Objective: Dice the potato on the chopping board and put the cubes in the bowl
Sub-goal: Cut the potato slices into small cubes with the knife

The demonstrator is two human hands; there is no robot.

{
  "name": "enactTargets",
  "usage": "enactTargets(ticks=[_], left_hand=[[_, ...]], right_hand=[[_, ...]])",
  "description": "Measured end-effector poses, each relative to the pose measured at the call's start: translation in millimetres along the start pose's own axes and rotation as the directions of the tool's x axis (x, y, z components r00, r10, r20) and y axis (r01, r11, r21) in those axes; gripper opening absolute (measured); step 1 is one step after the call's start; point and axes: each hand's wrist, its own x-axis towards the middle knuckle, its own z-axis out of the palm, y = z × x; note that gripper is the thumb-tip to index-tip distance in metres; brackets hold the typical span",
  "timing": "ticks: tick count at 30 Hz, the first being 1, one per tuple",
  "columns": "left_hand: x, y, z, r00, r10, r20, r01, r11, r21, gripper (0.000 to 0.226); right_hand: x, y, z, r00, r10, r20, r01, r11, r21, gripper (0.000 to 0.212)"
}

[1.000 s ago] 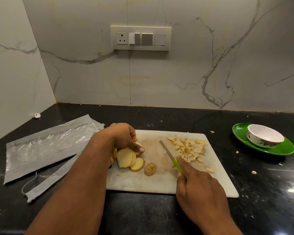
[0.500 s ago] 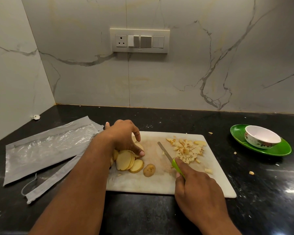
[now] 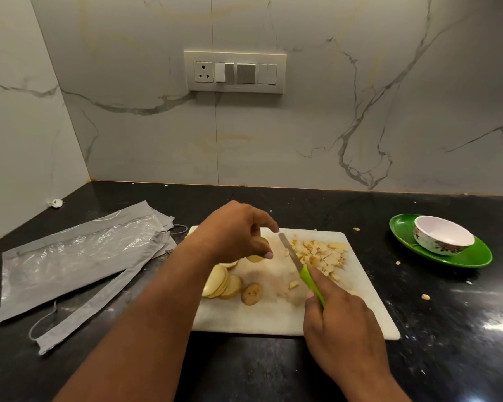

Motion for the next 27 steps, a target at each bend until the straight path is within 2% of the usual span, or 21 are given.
enactTargets(ticks=[3, 6, 10, 13, 17, 19, 23, 25, 27], left_hand=[[4, 12, 13, 0.997, 0.074, 0.04, -0.076, 0.994, 0.077, 0.045], [9, 21, 20, 0.989, 0.14, 0.05, -0.145, 0.979, 0.143, 0.04], [12, 21, 25, 0.99, 0.111, 0.085, -0.125, 0.975, 0.182, 0.034], [13, 16, 25, 0.994, 0.093, 0.06, -0.102, 0.978, 0.184, 0.033], [12, 15, 25, 0.997, 0.077, 0.0, -0.076, 0.986, 0.146, 0.039], [10, 13, 25, 0.996, 0.046, -0.073, -0.04, 0.996, 0.083, 0.035], [9, 3, 19, 0.955, -0.09, -0.282, 0.067, 0.994, -0.09, 0.016], [8, -2, 16, 0.942, -0.182, -0.282, 0.15, 0.98, -0.131, 0.014], [9, -3, 16, 0.947, -0.23, -0.224, 0.207, 0.971, -0.124, 0.015]], right_hand=[[1, 3, -1, 0.997, 0.04, -0.063, -0.031, 0.988, 0.149, 0.051], [1, 6, -1, 0.994, 0.045, -0.096, -0.025, 0.979, 0.204, 0.05], [3, 8, -2, 0.989, 0.077, -0.127, -0.044, 0.969, 0.242, 0.047], [4, 9, -2, 0.987, 0.081, -0.139, -0.043, 0.965, 0.257, 0.047], [3, 8, -1, 0.992, 0.067, -0.111, -0.042, 0.977, 0.209, 0.048], [3, 7, -1, 0.994, 0.04, -0.101, -0.023, 0.985, 0.169, 0.05], [0, -1, 1, 0.998, -0.047, 0.041, 0.052, 0.992, -0.113, 0.055], [-2, -5, 4, 0.992, -0.073, 0.101, 0.091, 0.977, -0.191, 0.055], [-3, -5, 5, 0.99, -0.055, 0.133, 0.083, 0.973, -0.214, 0.057]])
